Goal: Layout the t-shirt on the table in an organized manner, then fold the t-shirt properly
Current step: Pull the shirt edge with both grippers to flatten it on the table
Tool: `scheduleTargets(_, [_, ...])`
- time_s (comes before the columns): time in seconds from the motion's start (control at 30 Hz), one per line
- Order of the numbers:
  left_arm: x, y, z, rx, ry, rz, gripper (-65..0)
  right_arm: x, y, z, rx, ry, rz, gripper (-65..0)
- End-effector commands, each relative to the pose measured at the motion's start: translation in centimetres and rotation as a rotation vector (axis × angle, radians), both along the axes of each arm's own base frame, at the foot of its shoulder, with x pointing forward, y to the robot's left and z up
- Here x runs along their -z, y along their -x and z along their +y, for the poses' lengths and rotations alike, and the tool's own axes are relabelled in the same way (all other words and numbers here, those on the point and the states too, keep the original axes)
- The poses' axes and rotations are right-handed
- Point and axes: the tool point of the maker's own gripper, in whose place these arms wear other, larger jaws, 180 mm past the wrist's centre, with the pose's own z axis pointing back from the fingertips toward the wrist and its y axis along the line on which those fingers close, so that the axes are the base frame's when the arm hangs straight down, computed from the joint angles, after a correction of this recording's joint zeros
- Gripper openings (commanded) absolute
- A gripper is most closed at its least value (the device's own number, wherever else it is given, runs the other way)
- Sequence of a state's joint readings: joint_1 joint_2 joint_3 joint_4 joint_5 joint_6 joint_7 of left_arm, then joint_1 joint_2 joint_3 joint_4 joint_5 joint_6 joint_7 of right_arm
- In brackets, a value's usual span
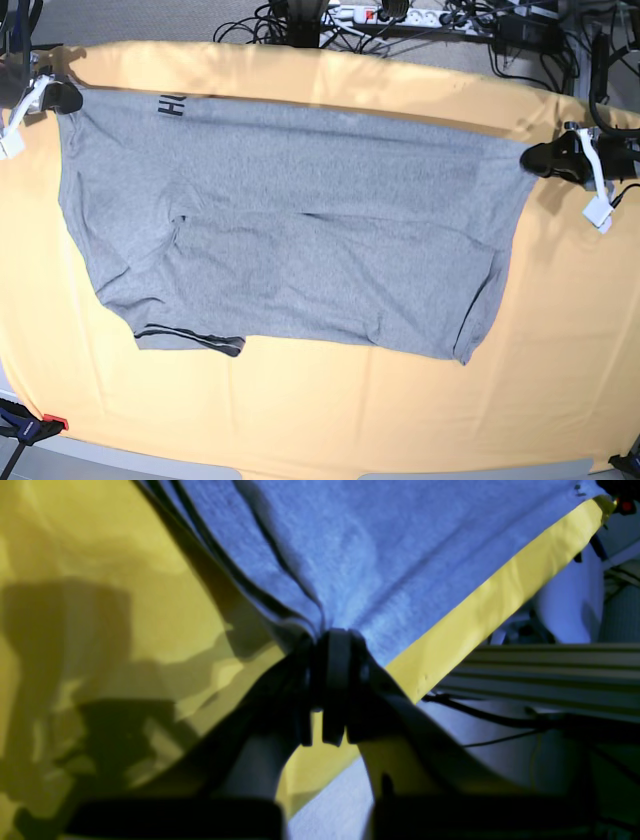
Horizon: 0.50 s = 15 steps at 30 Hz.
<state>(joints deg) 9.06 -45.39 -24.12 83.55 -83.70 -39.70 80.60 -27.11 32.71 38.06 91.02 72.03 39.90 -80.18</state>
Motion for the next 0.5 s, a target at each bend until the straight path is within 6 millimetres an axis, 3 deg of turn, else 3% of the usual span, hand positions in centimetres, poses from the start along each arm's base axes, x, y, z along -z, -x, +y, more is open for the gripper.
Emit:
scheduleTargets(0.0, [-1.5, -0.6, 0.9, 0.009, -0.023, -0.037, -65.0, -0.8, -0.3, -0.9, -0.014, 0.037, -0.012, -65.0])
scheduleTargets(0.17, [-1.9, -0.3, 2.1, 0.019, -0.071, -0.021, -65.0, -1.0, -0.1, -0.8, -0.024, 0.043, -0.011, -65.0])
scheduleTargets(0.37, [-1.8, -0.3, 2.0, 0.018, -0.067, -0.020, -65.0, -0.9, -0.1, -0.8, -0.024, 0.043, -0.010, -65.0])
scheduleTargets(0.47, [-1.9, -0.3, 2.0, 0.018, -0.067, -0.021, -65.0, -0.6, 0.9, -0.7, -0.028, 0.044, 0.016, -65.0])
